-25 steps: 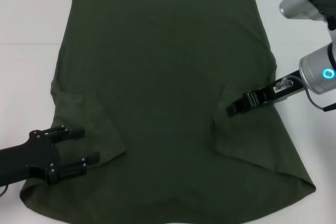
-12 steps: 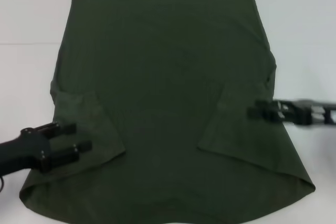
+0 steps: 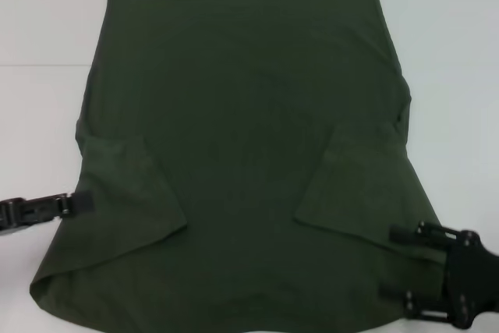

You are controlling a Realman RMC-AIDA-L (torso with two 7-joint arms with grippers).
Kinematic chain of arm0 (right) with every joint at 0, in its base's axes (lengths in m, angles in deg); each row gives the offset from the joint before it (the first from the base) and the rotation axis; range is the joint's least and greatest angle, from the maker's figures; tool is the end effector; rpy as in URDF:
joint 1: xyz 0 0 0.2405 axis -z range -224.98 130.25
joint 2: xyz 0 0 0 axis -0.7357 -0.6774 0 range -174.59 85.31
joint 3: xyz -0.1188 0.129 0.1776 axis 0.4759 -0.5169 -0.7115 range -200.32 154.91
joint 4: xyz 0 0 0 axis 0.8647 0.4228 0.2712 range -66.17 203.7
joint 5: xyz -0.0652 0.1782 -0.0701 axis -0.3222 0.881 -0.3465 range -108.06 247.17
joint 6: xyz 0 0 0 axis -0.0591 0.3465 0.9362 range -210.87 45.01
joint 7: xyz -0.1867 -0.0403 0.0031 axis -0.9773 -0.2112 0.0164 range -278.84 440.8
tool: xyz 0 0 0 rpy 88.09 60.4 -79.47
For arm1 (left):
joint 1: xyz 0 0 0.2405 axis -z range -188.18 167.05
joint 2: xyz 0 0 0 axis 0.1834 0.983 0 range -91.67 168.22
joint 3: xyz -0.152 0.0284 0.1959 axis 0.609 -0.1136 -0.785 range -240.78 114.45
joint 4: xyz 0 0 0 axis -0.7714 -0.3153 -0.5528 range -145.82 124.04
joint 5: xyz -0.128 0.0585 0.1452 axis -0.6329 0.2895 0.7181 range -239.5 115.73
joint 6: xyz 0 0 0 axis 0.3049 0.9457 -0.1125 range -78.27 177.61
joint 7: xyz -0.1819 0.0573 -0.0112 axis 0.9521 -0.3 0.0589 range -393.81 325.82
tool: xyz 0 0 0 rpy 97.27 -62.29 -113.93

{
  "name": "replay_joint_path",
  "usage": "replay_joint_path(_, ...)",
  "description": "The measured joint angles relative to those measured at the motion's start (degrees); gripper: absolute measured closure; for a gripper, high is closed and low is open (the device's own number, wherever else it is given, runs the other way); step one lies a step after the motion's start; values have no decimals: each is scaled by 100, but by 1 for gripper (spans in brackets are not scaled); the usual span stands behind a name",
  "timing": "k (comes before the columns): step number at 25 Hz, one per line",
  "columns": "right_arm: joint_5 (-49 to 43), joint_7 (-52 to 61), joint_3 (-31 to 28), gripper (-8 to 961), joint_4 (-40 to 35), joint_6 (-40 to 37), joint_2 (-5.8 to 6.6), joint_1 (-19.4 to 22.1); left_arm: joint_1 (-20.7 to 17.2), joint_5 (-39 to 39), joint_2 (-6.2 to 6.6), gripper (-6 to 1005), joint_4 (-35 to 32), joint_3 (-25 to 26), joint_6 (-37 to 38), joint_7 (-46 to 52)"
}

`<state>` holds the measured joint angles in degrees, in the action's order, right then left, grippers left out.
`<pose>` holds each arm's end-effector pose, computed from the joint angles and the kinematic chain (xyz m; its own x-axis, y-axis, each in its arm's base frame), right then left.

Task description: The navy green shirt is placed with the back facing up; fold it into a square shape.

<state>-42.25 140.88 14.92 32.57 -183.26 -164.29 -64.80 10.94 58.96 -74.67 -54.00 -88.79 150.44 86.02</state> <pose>0.2700 0.2571 -0.0335 0.7914 -0.1946 -0.5795 -0.3552 -0.9180 -0.1767 -0.3030 0.2958 0.0422 0.2134 0.8161 0.5371 0.9243 -0.3467 0.1596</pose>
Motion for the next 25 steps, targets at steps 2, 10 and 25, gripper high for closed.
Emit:
replay_joint_path(2, -44, -532, -11, 119, 164, 91, -10, 39, 70, 295, 171, 259, -28, -69, 112, 691)
replay_joint_path(10, -55, -936, 17, 117, 290, 303, -14, -4, 437, 1813, 393, 264, -88, -58, 179, 2147)
replay_joint_path(25, -57, -956, 17, 116, 350, 365, -14, -18, 497, 2595, 388, 257, -252, -109, -169, 2242)
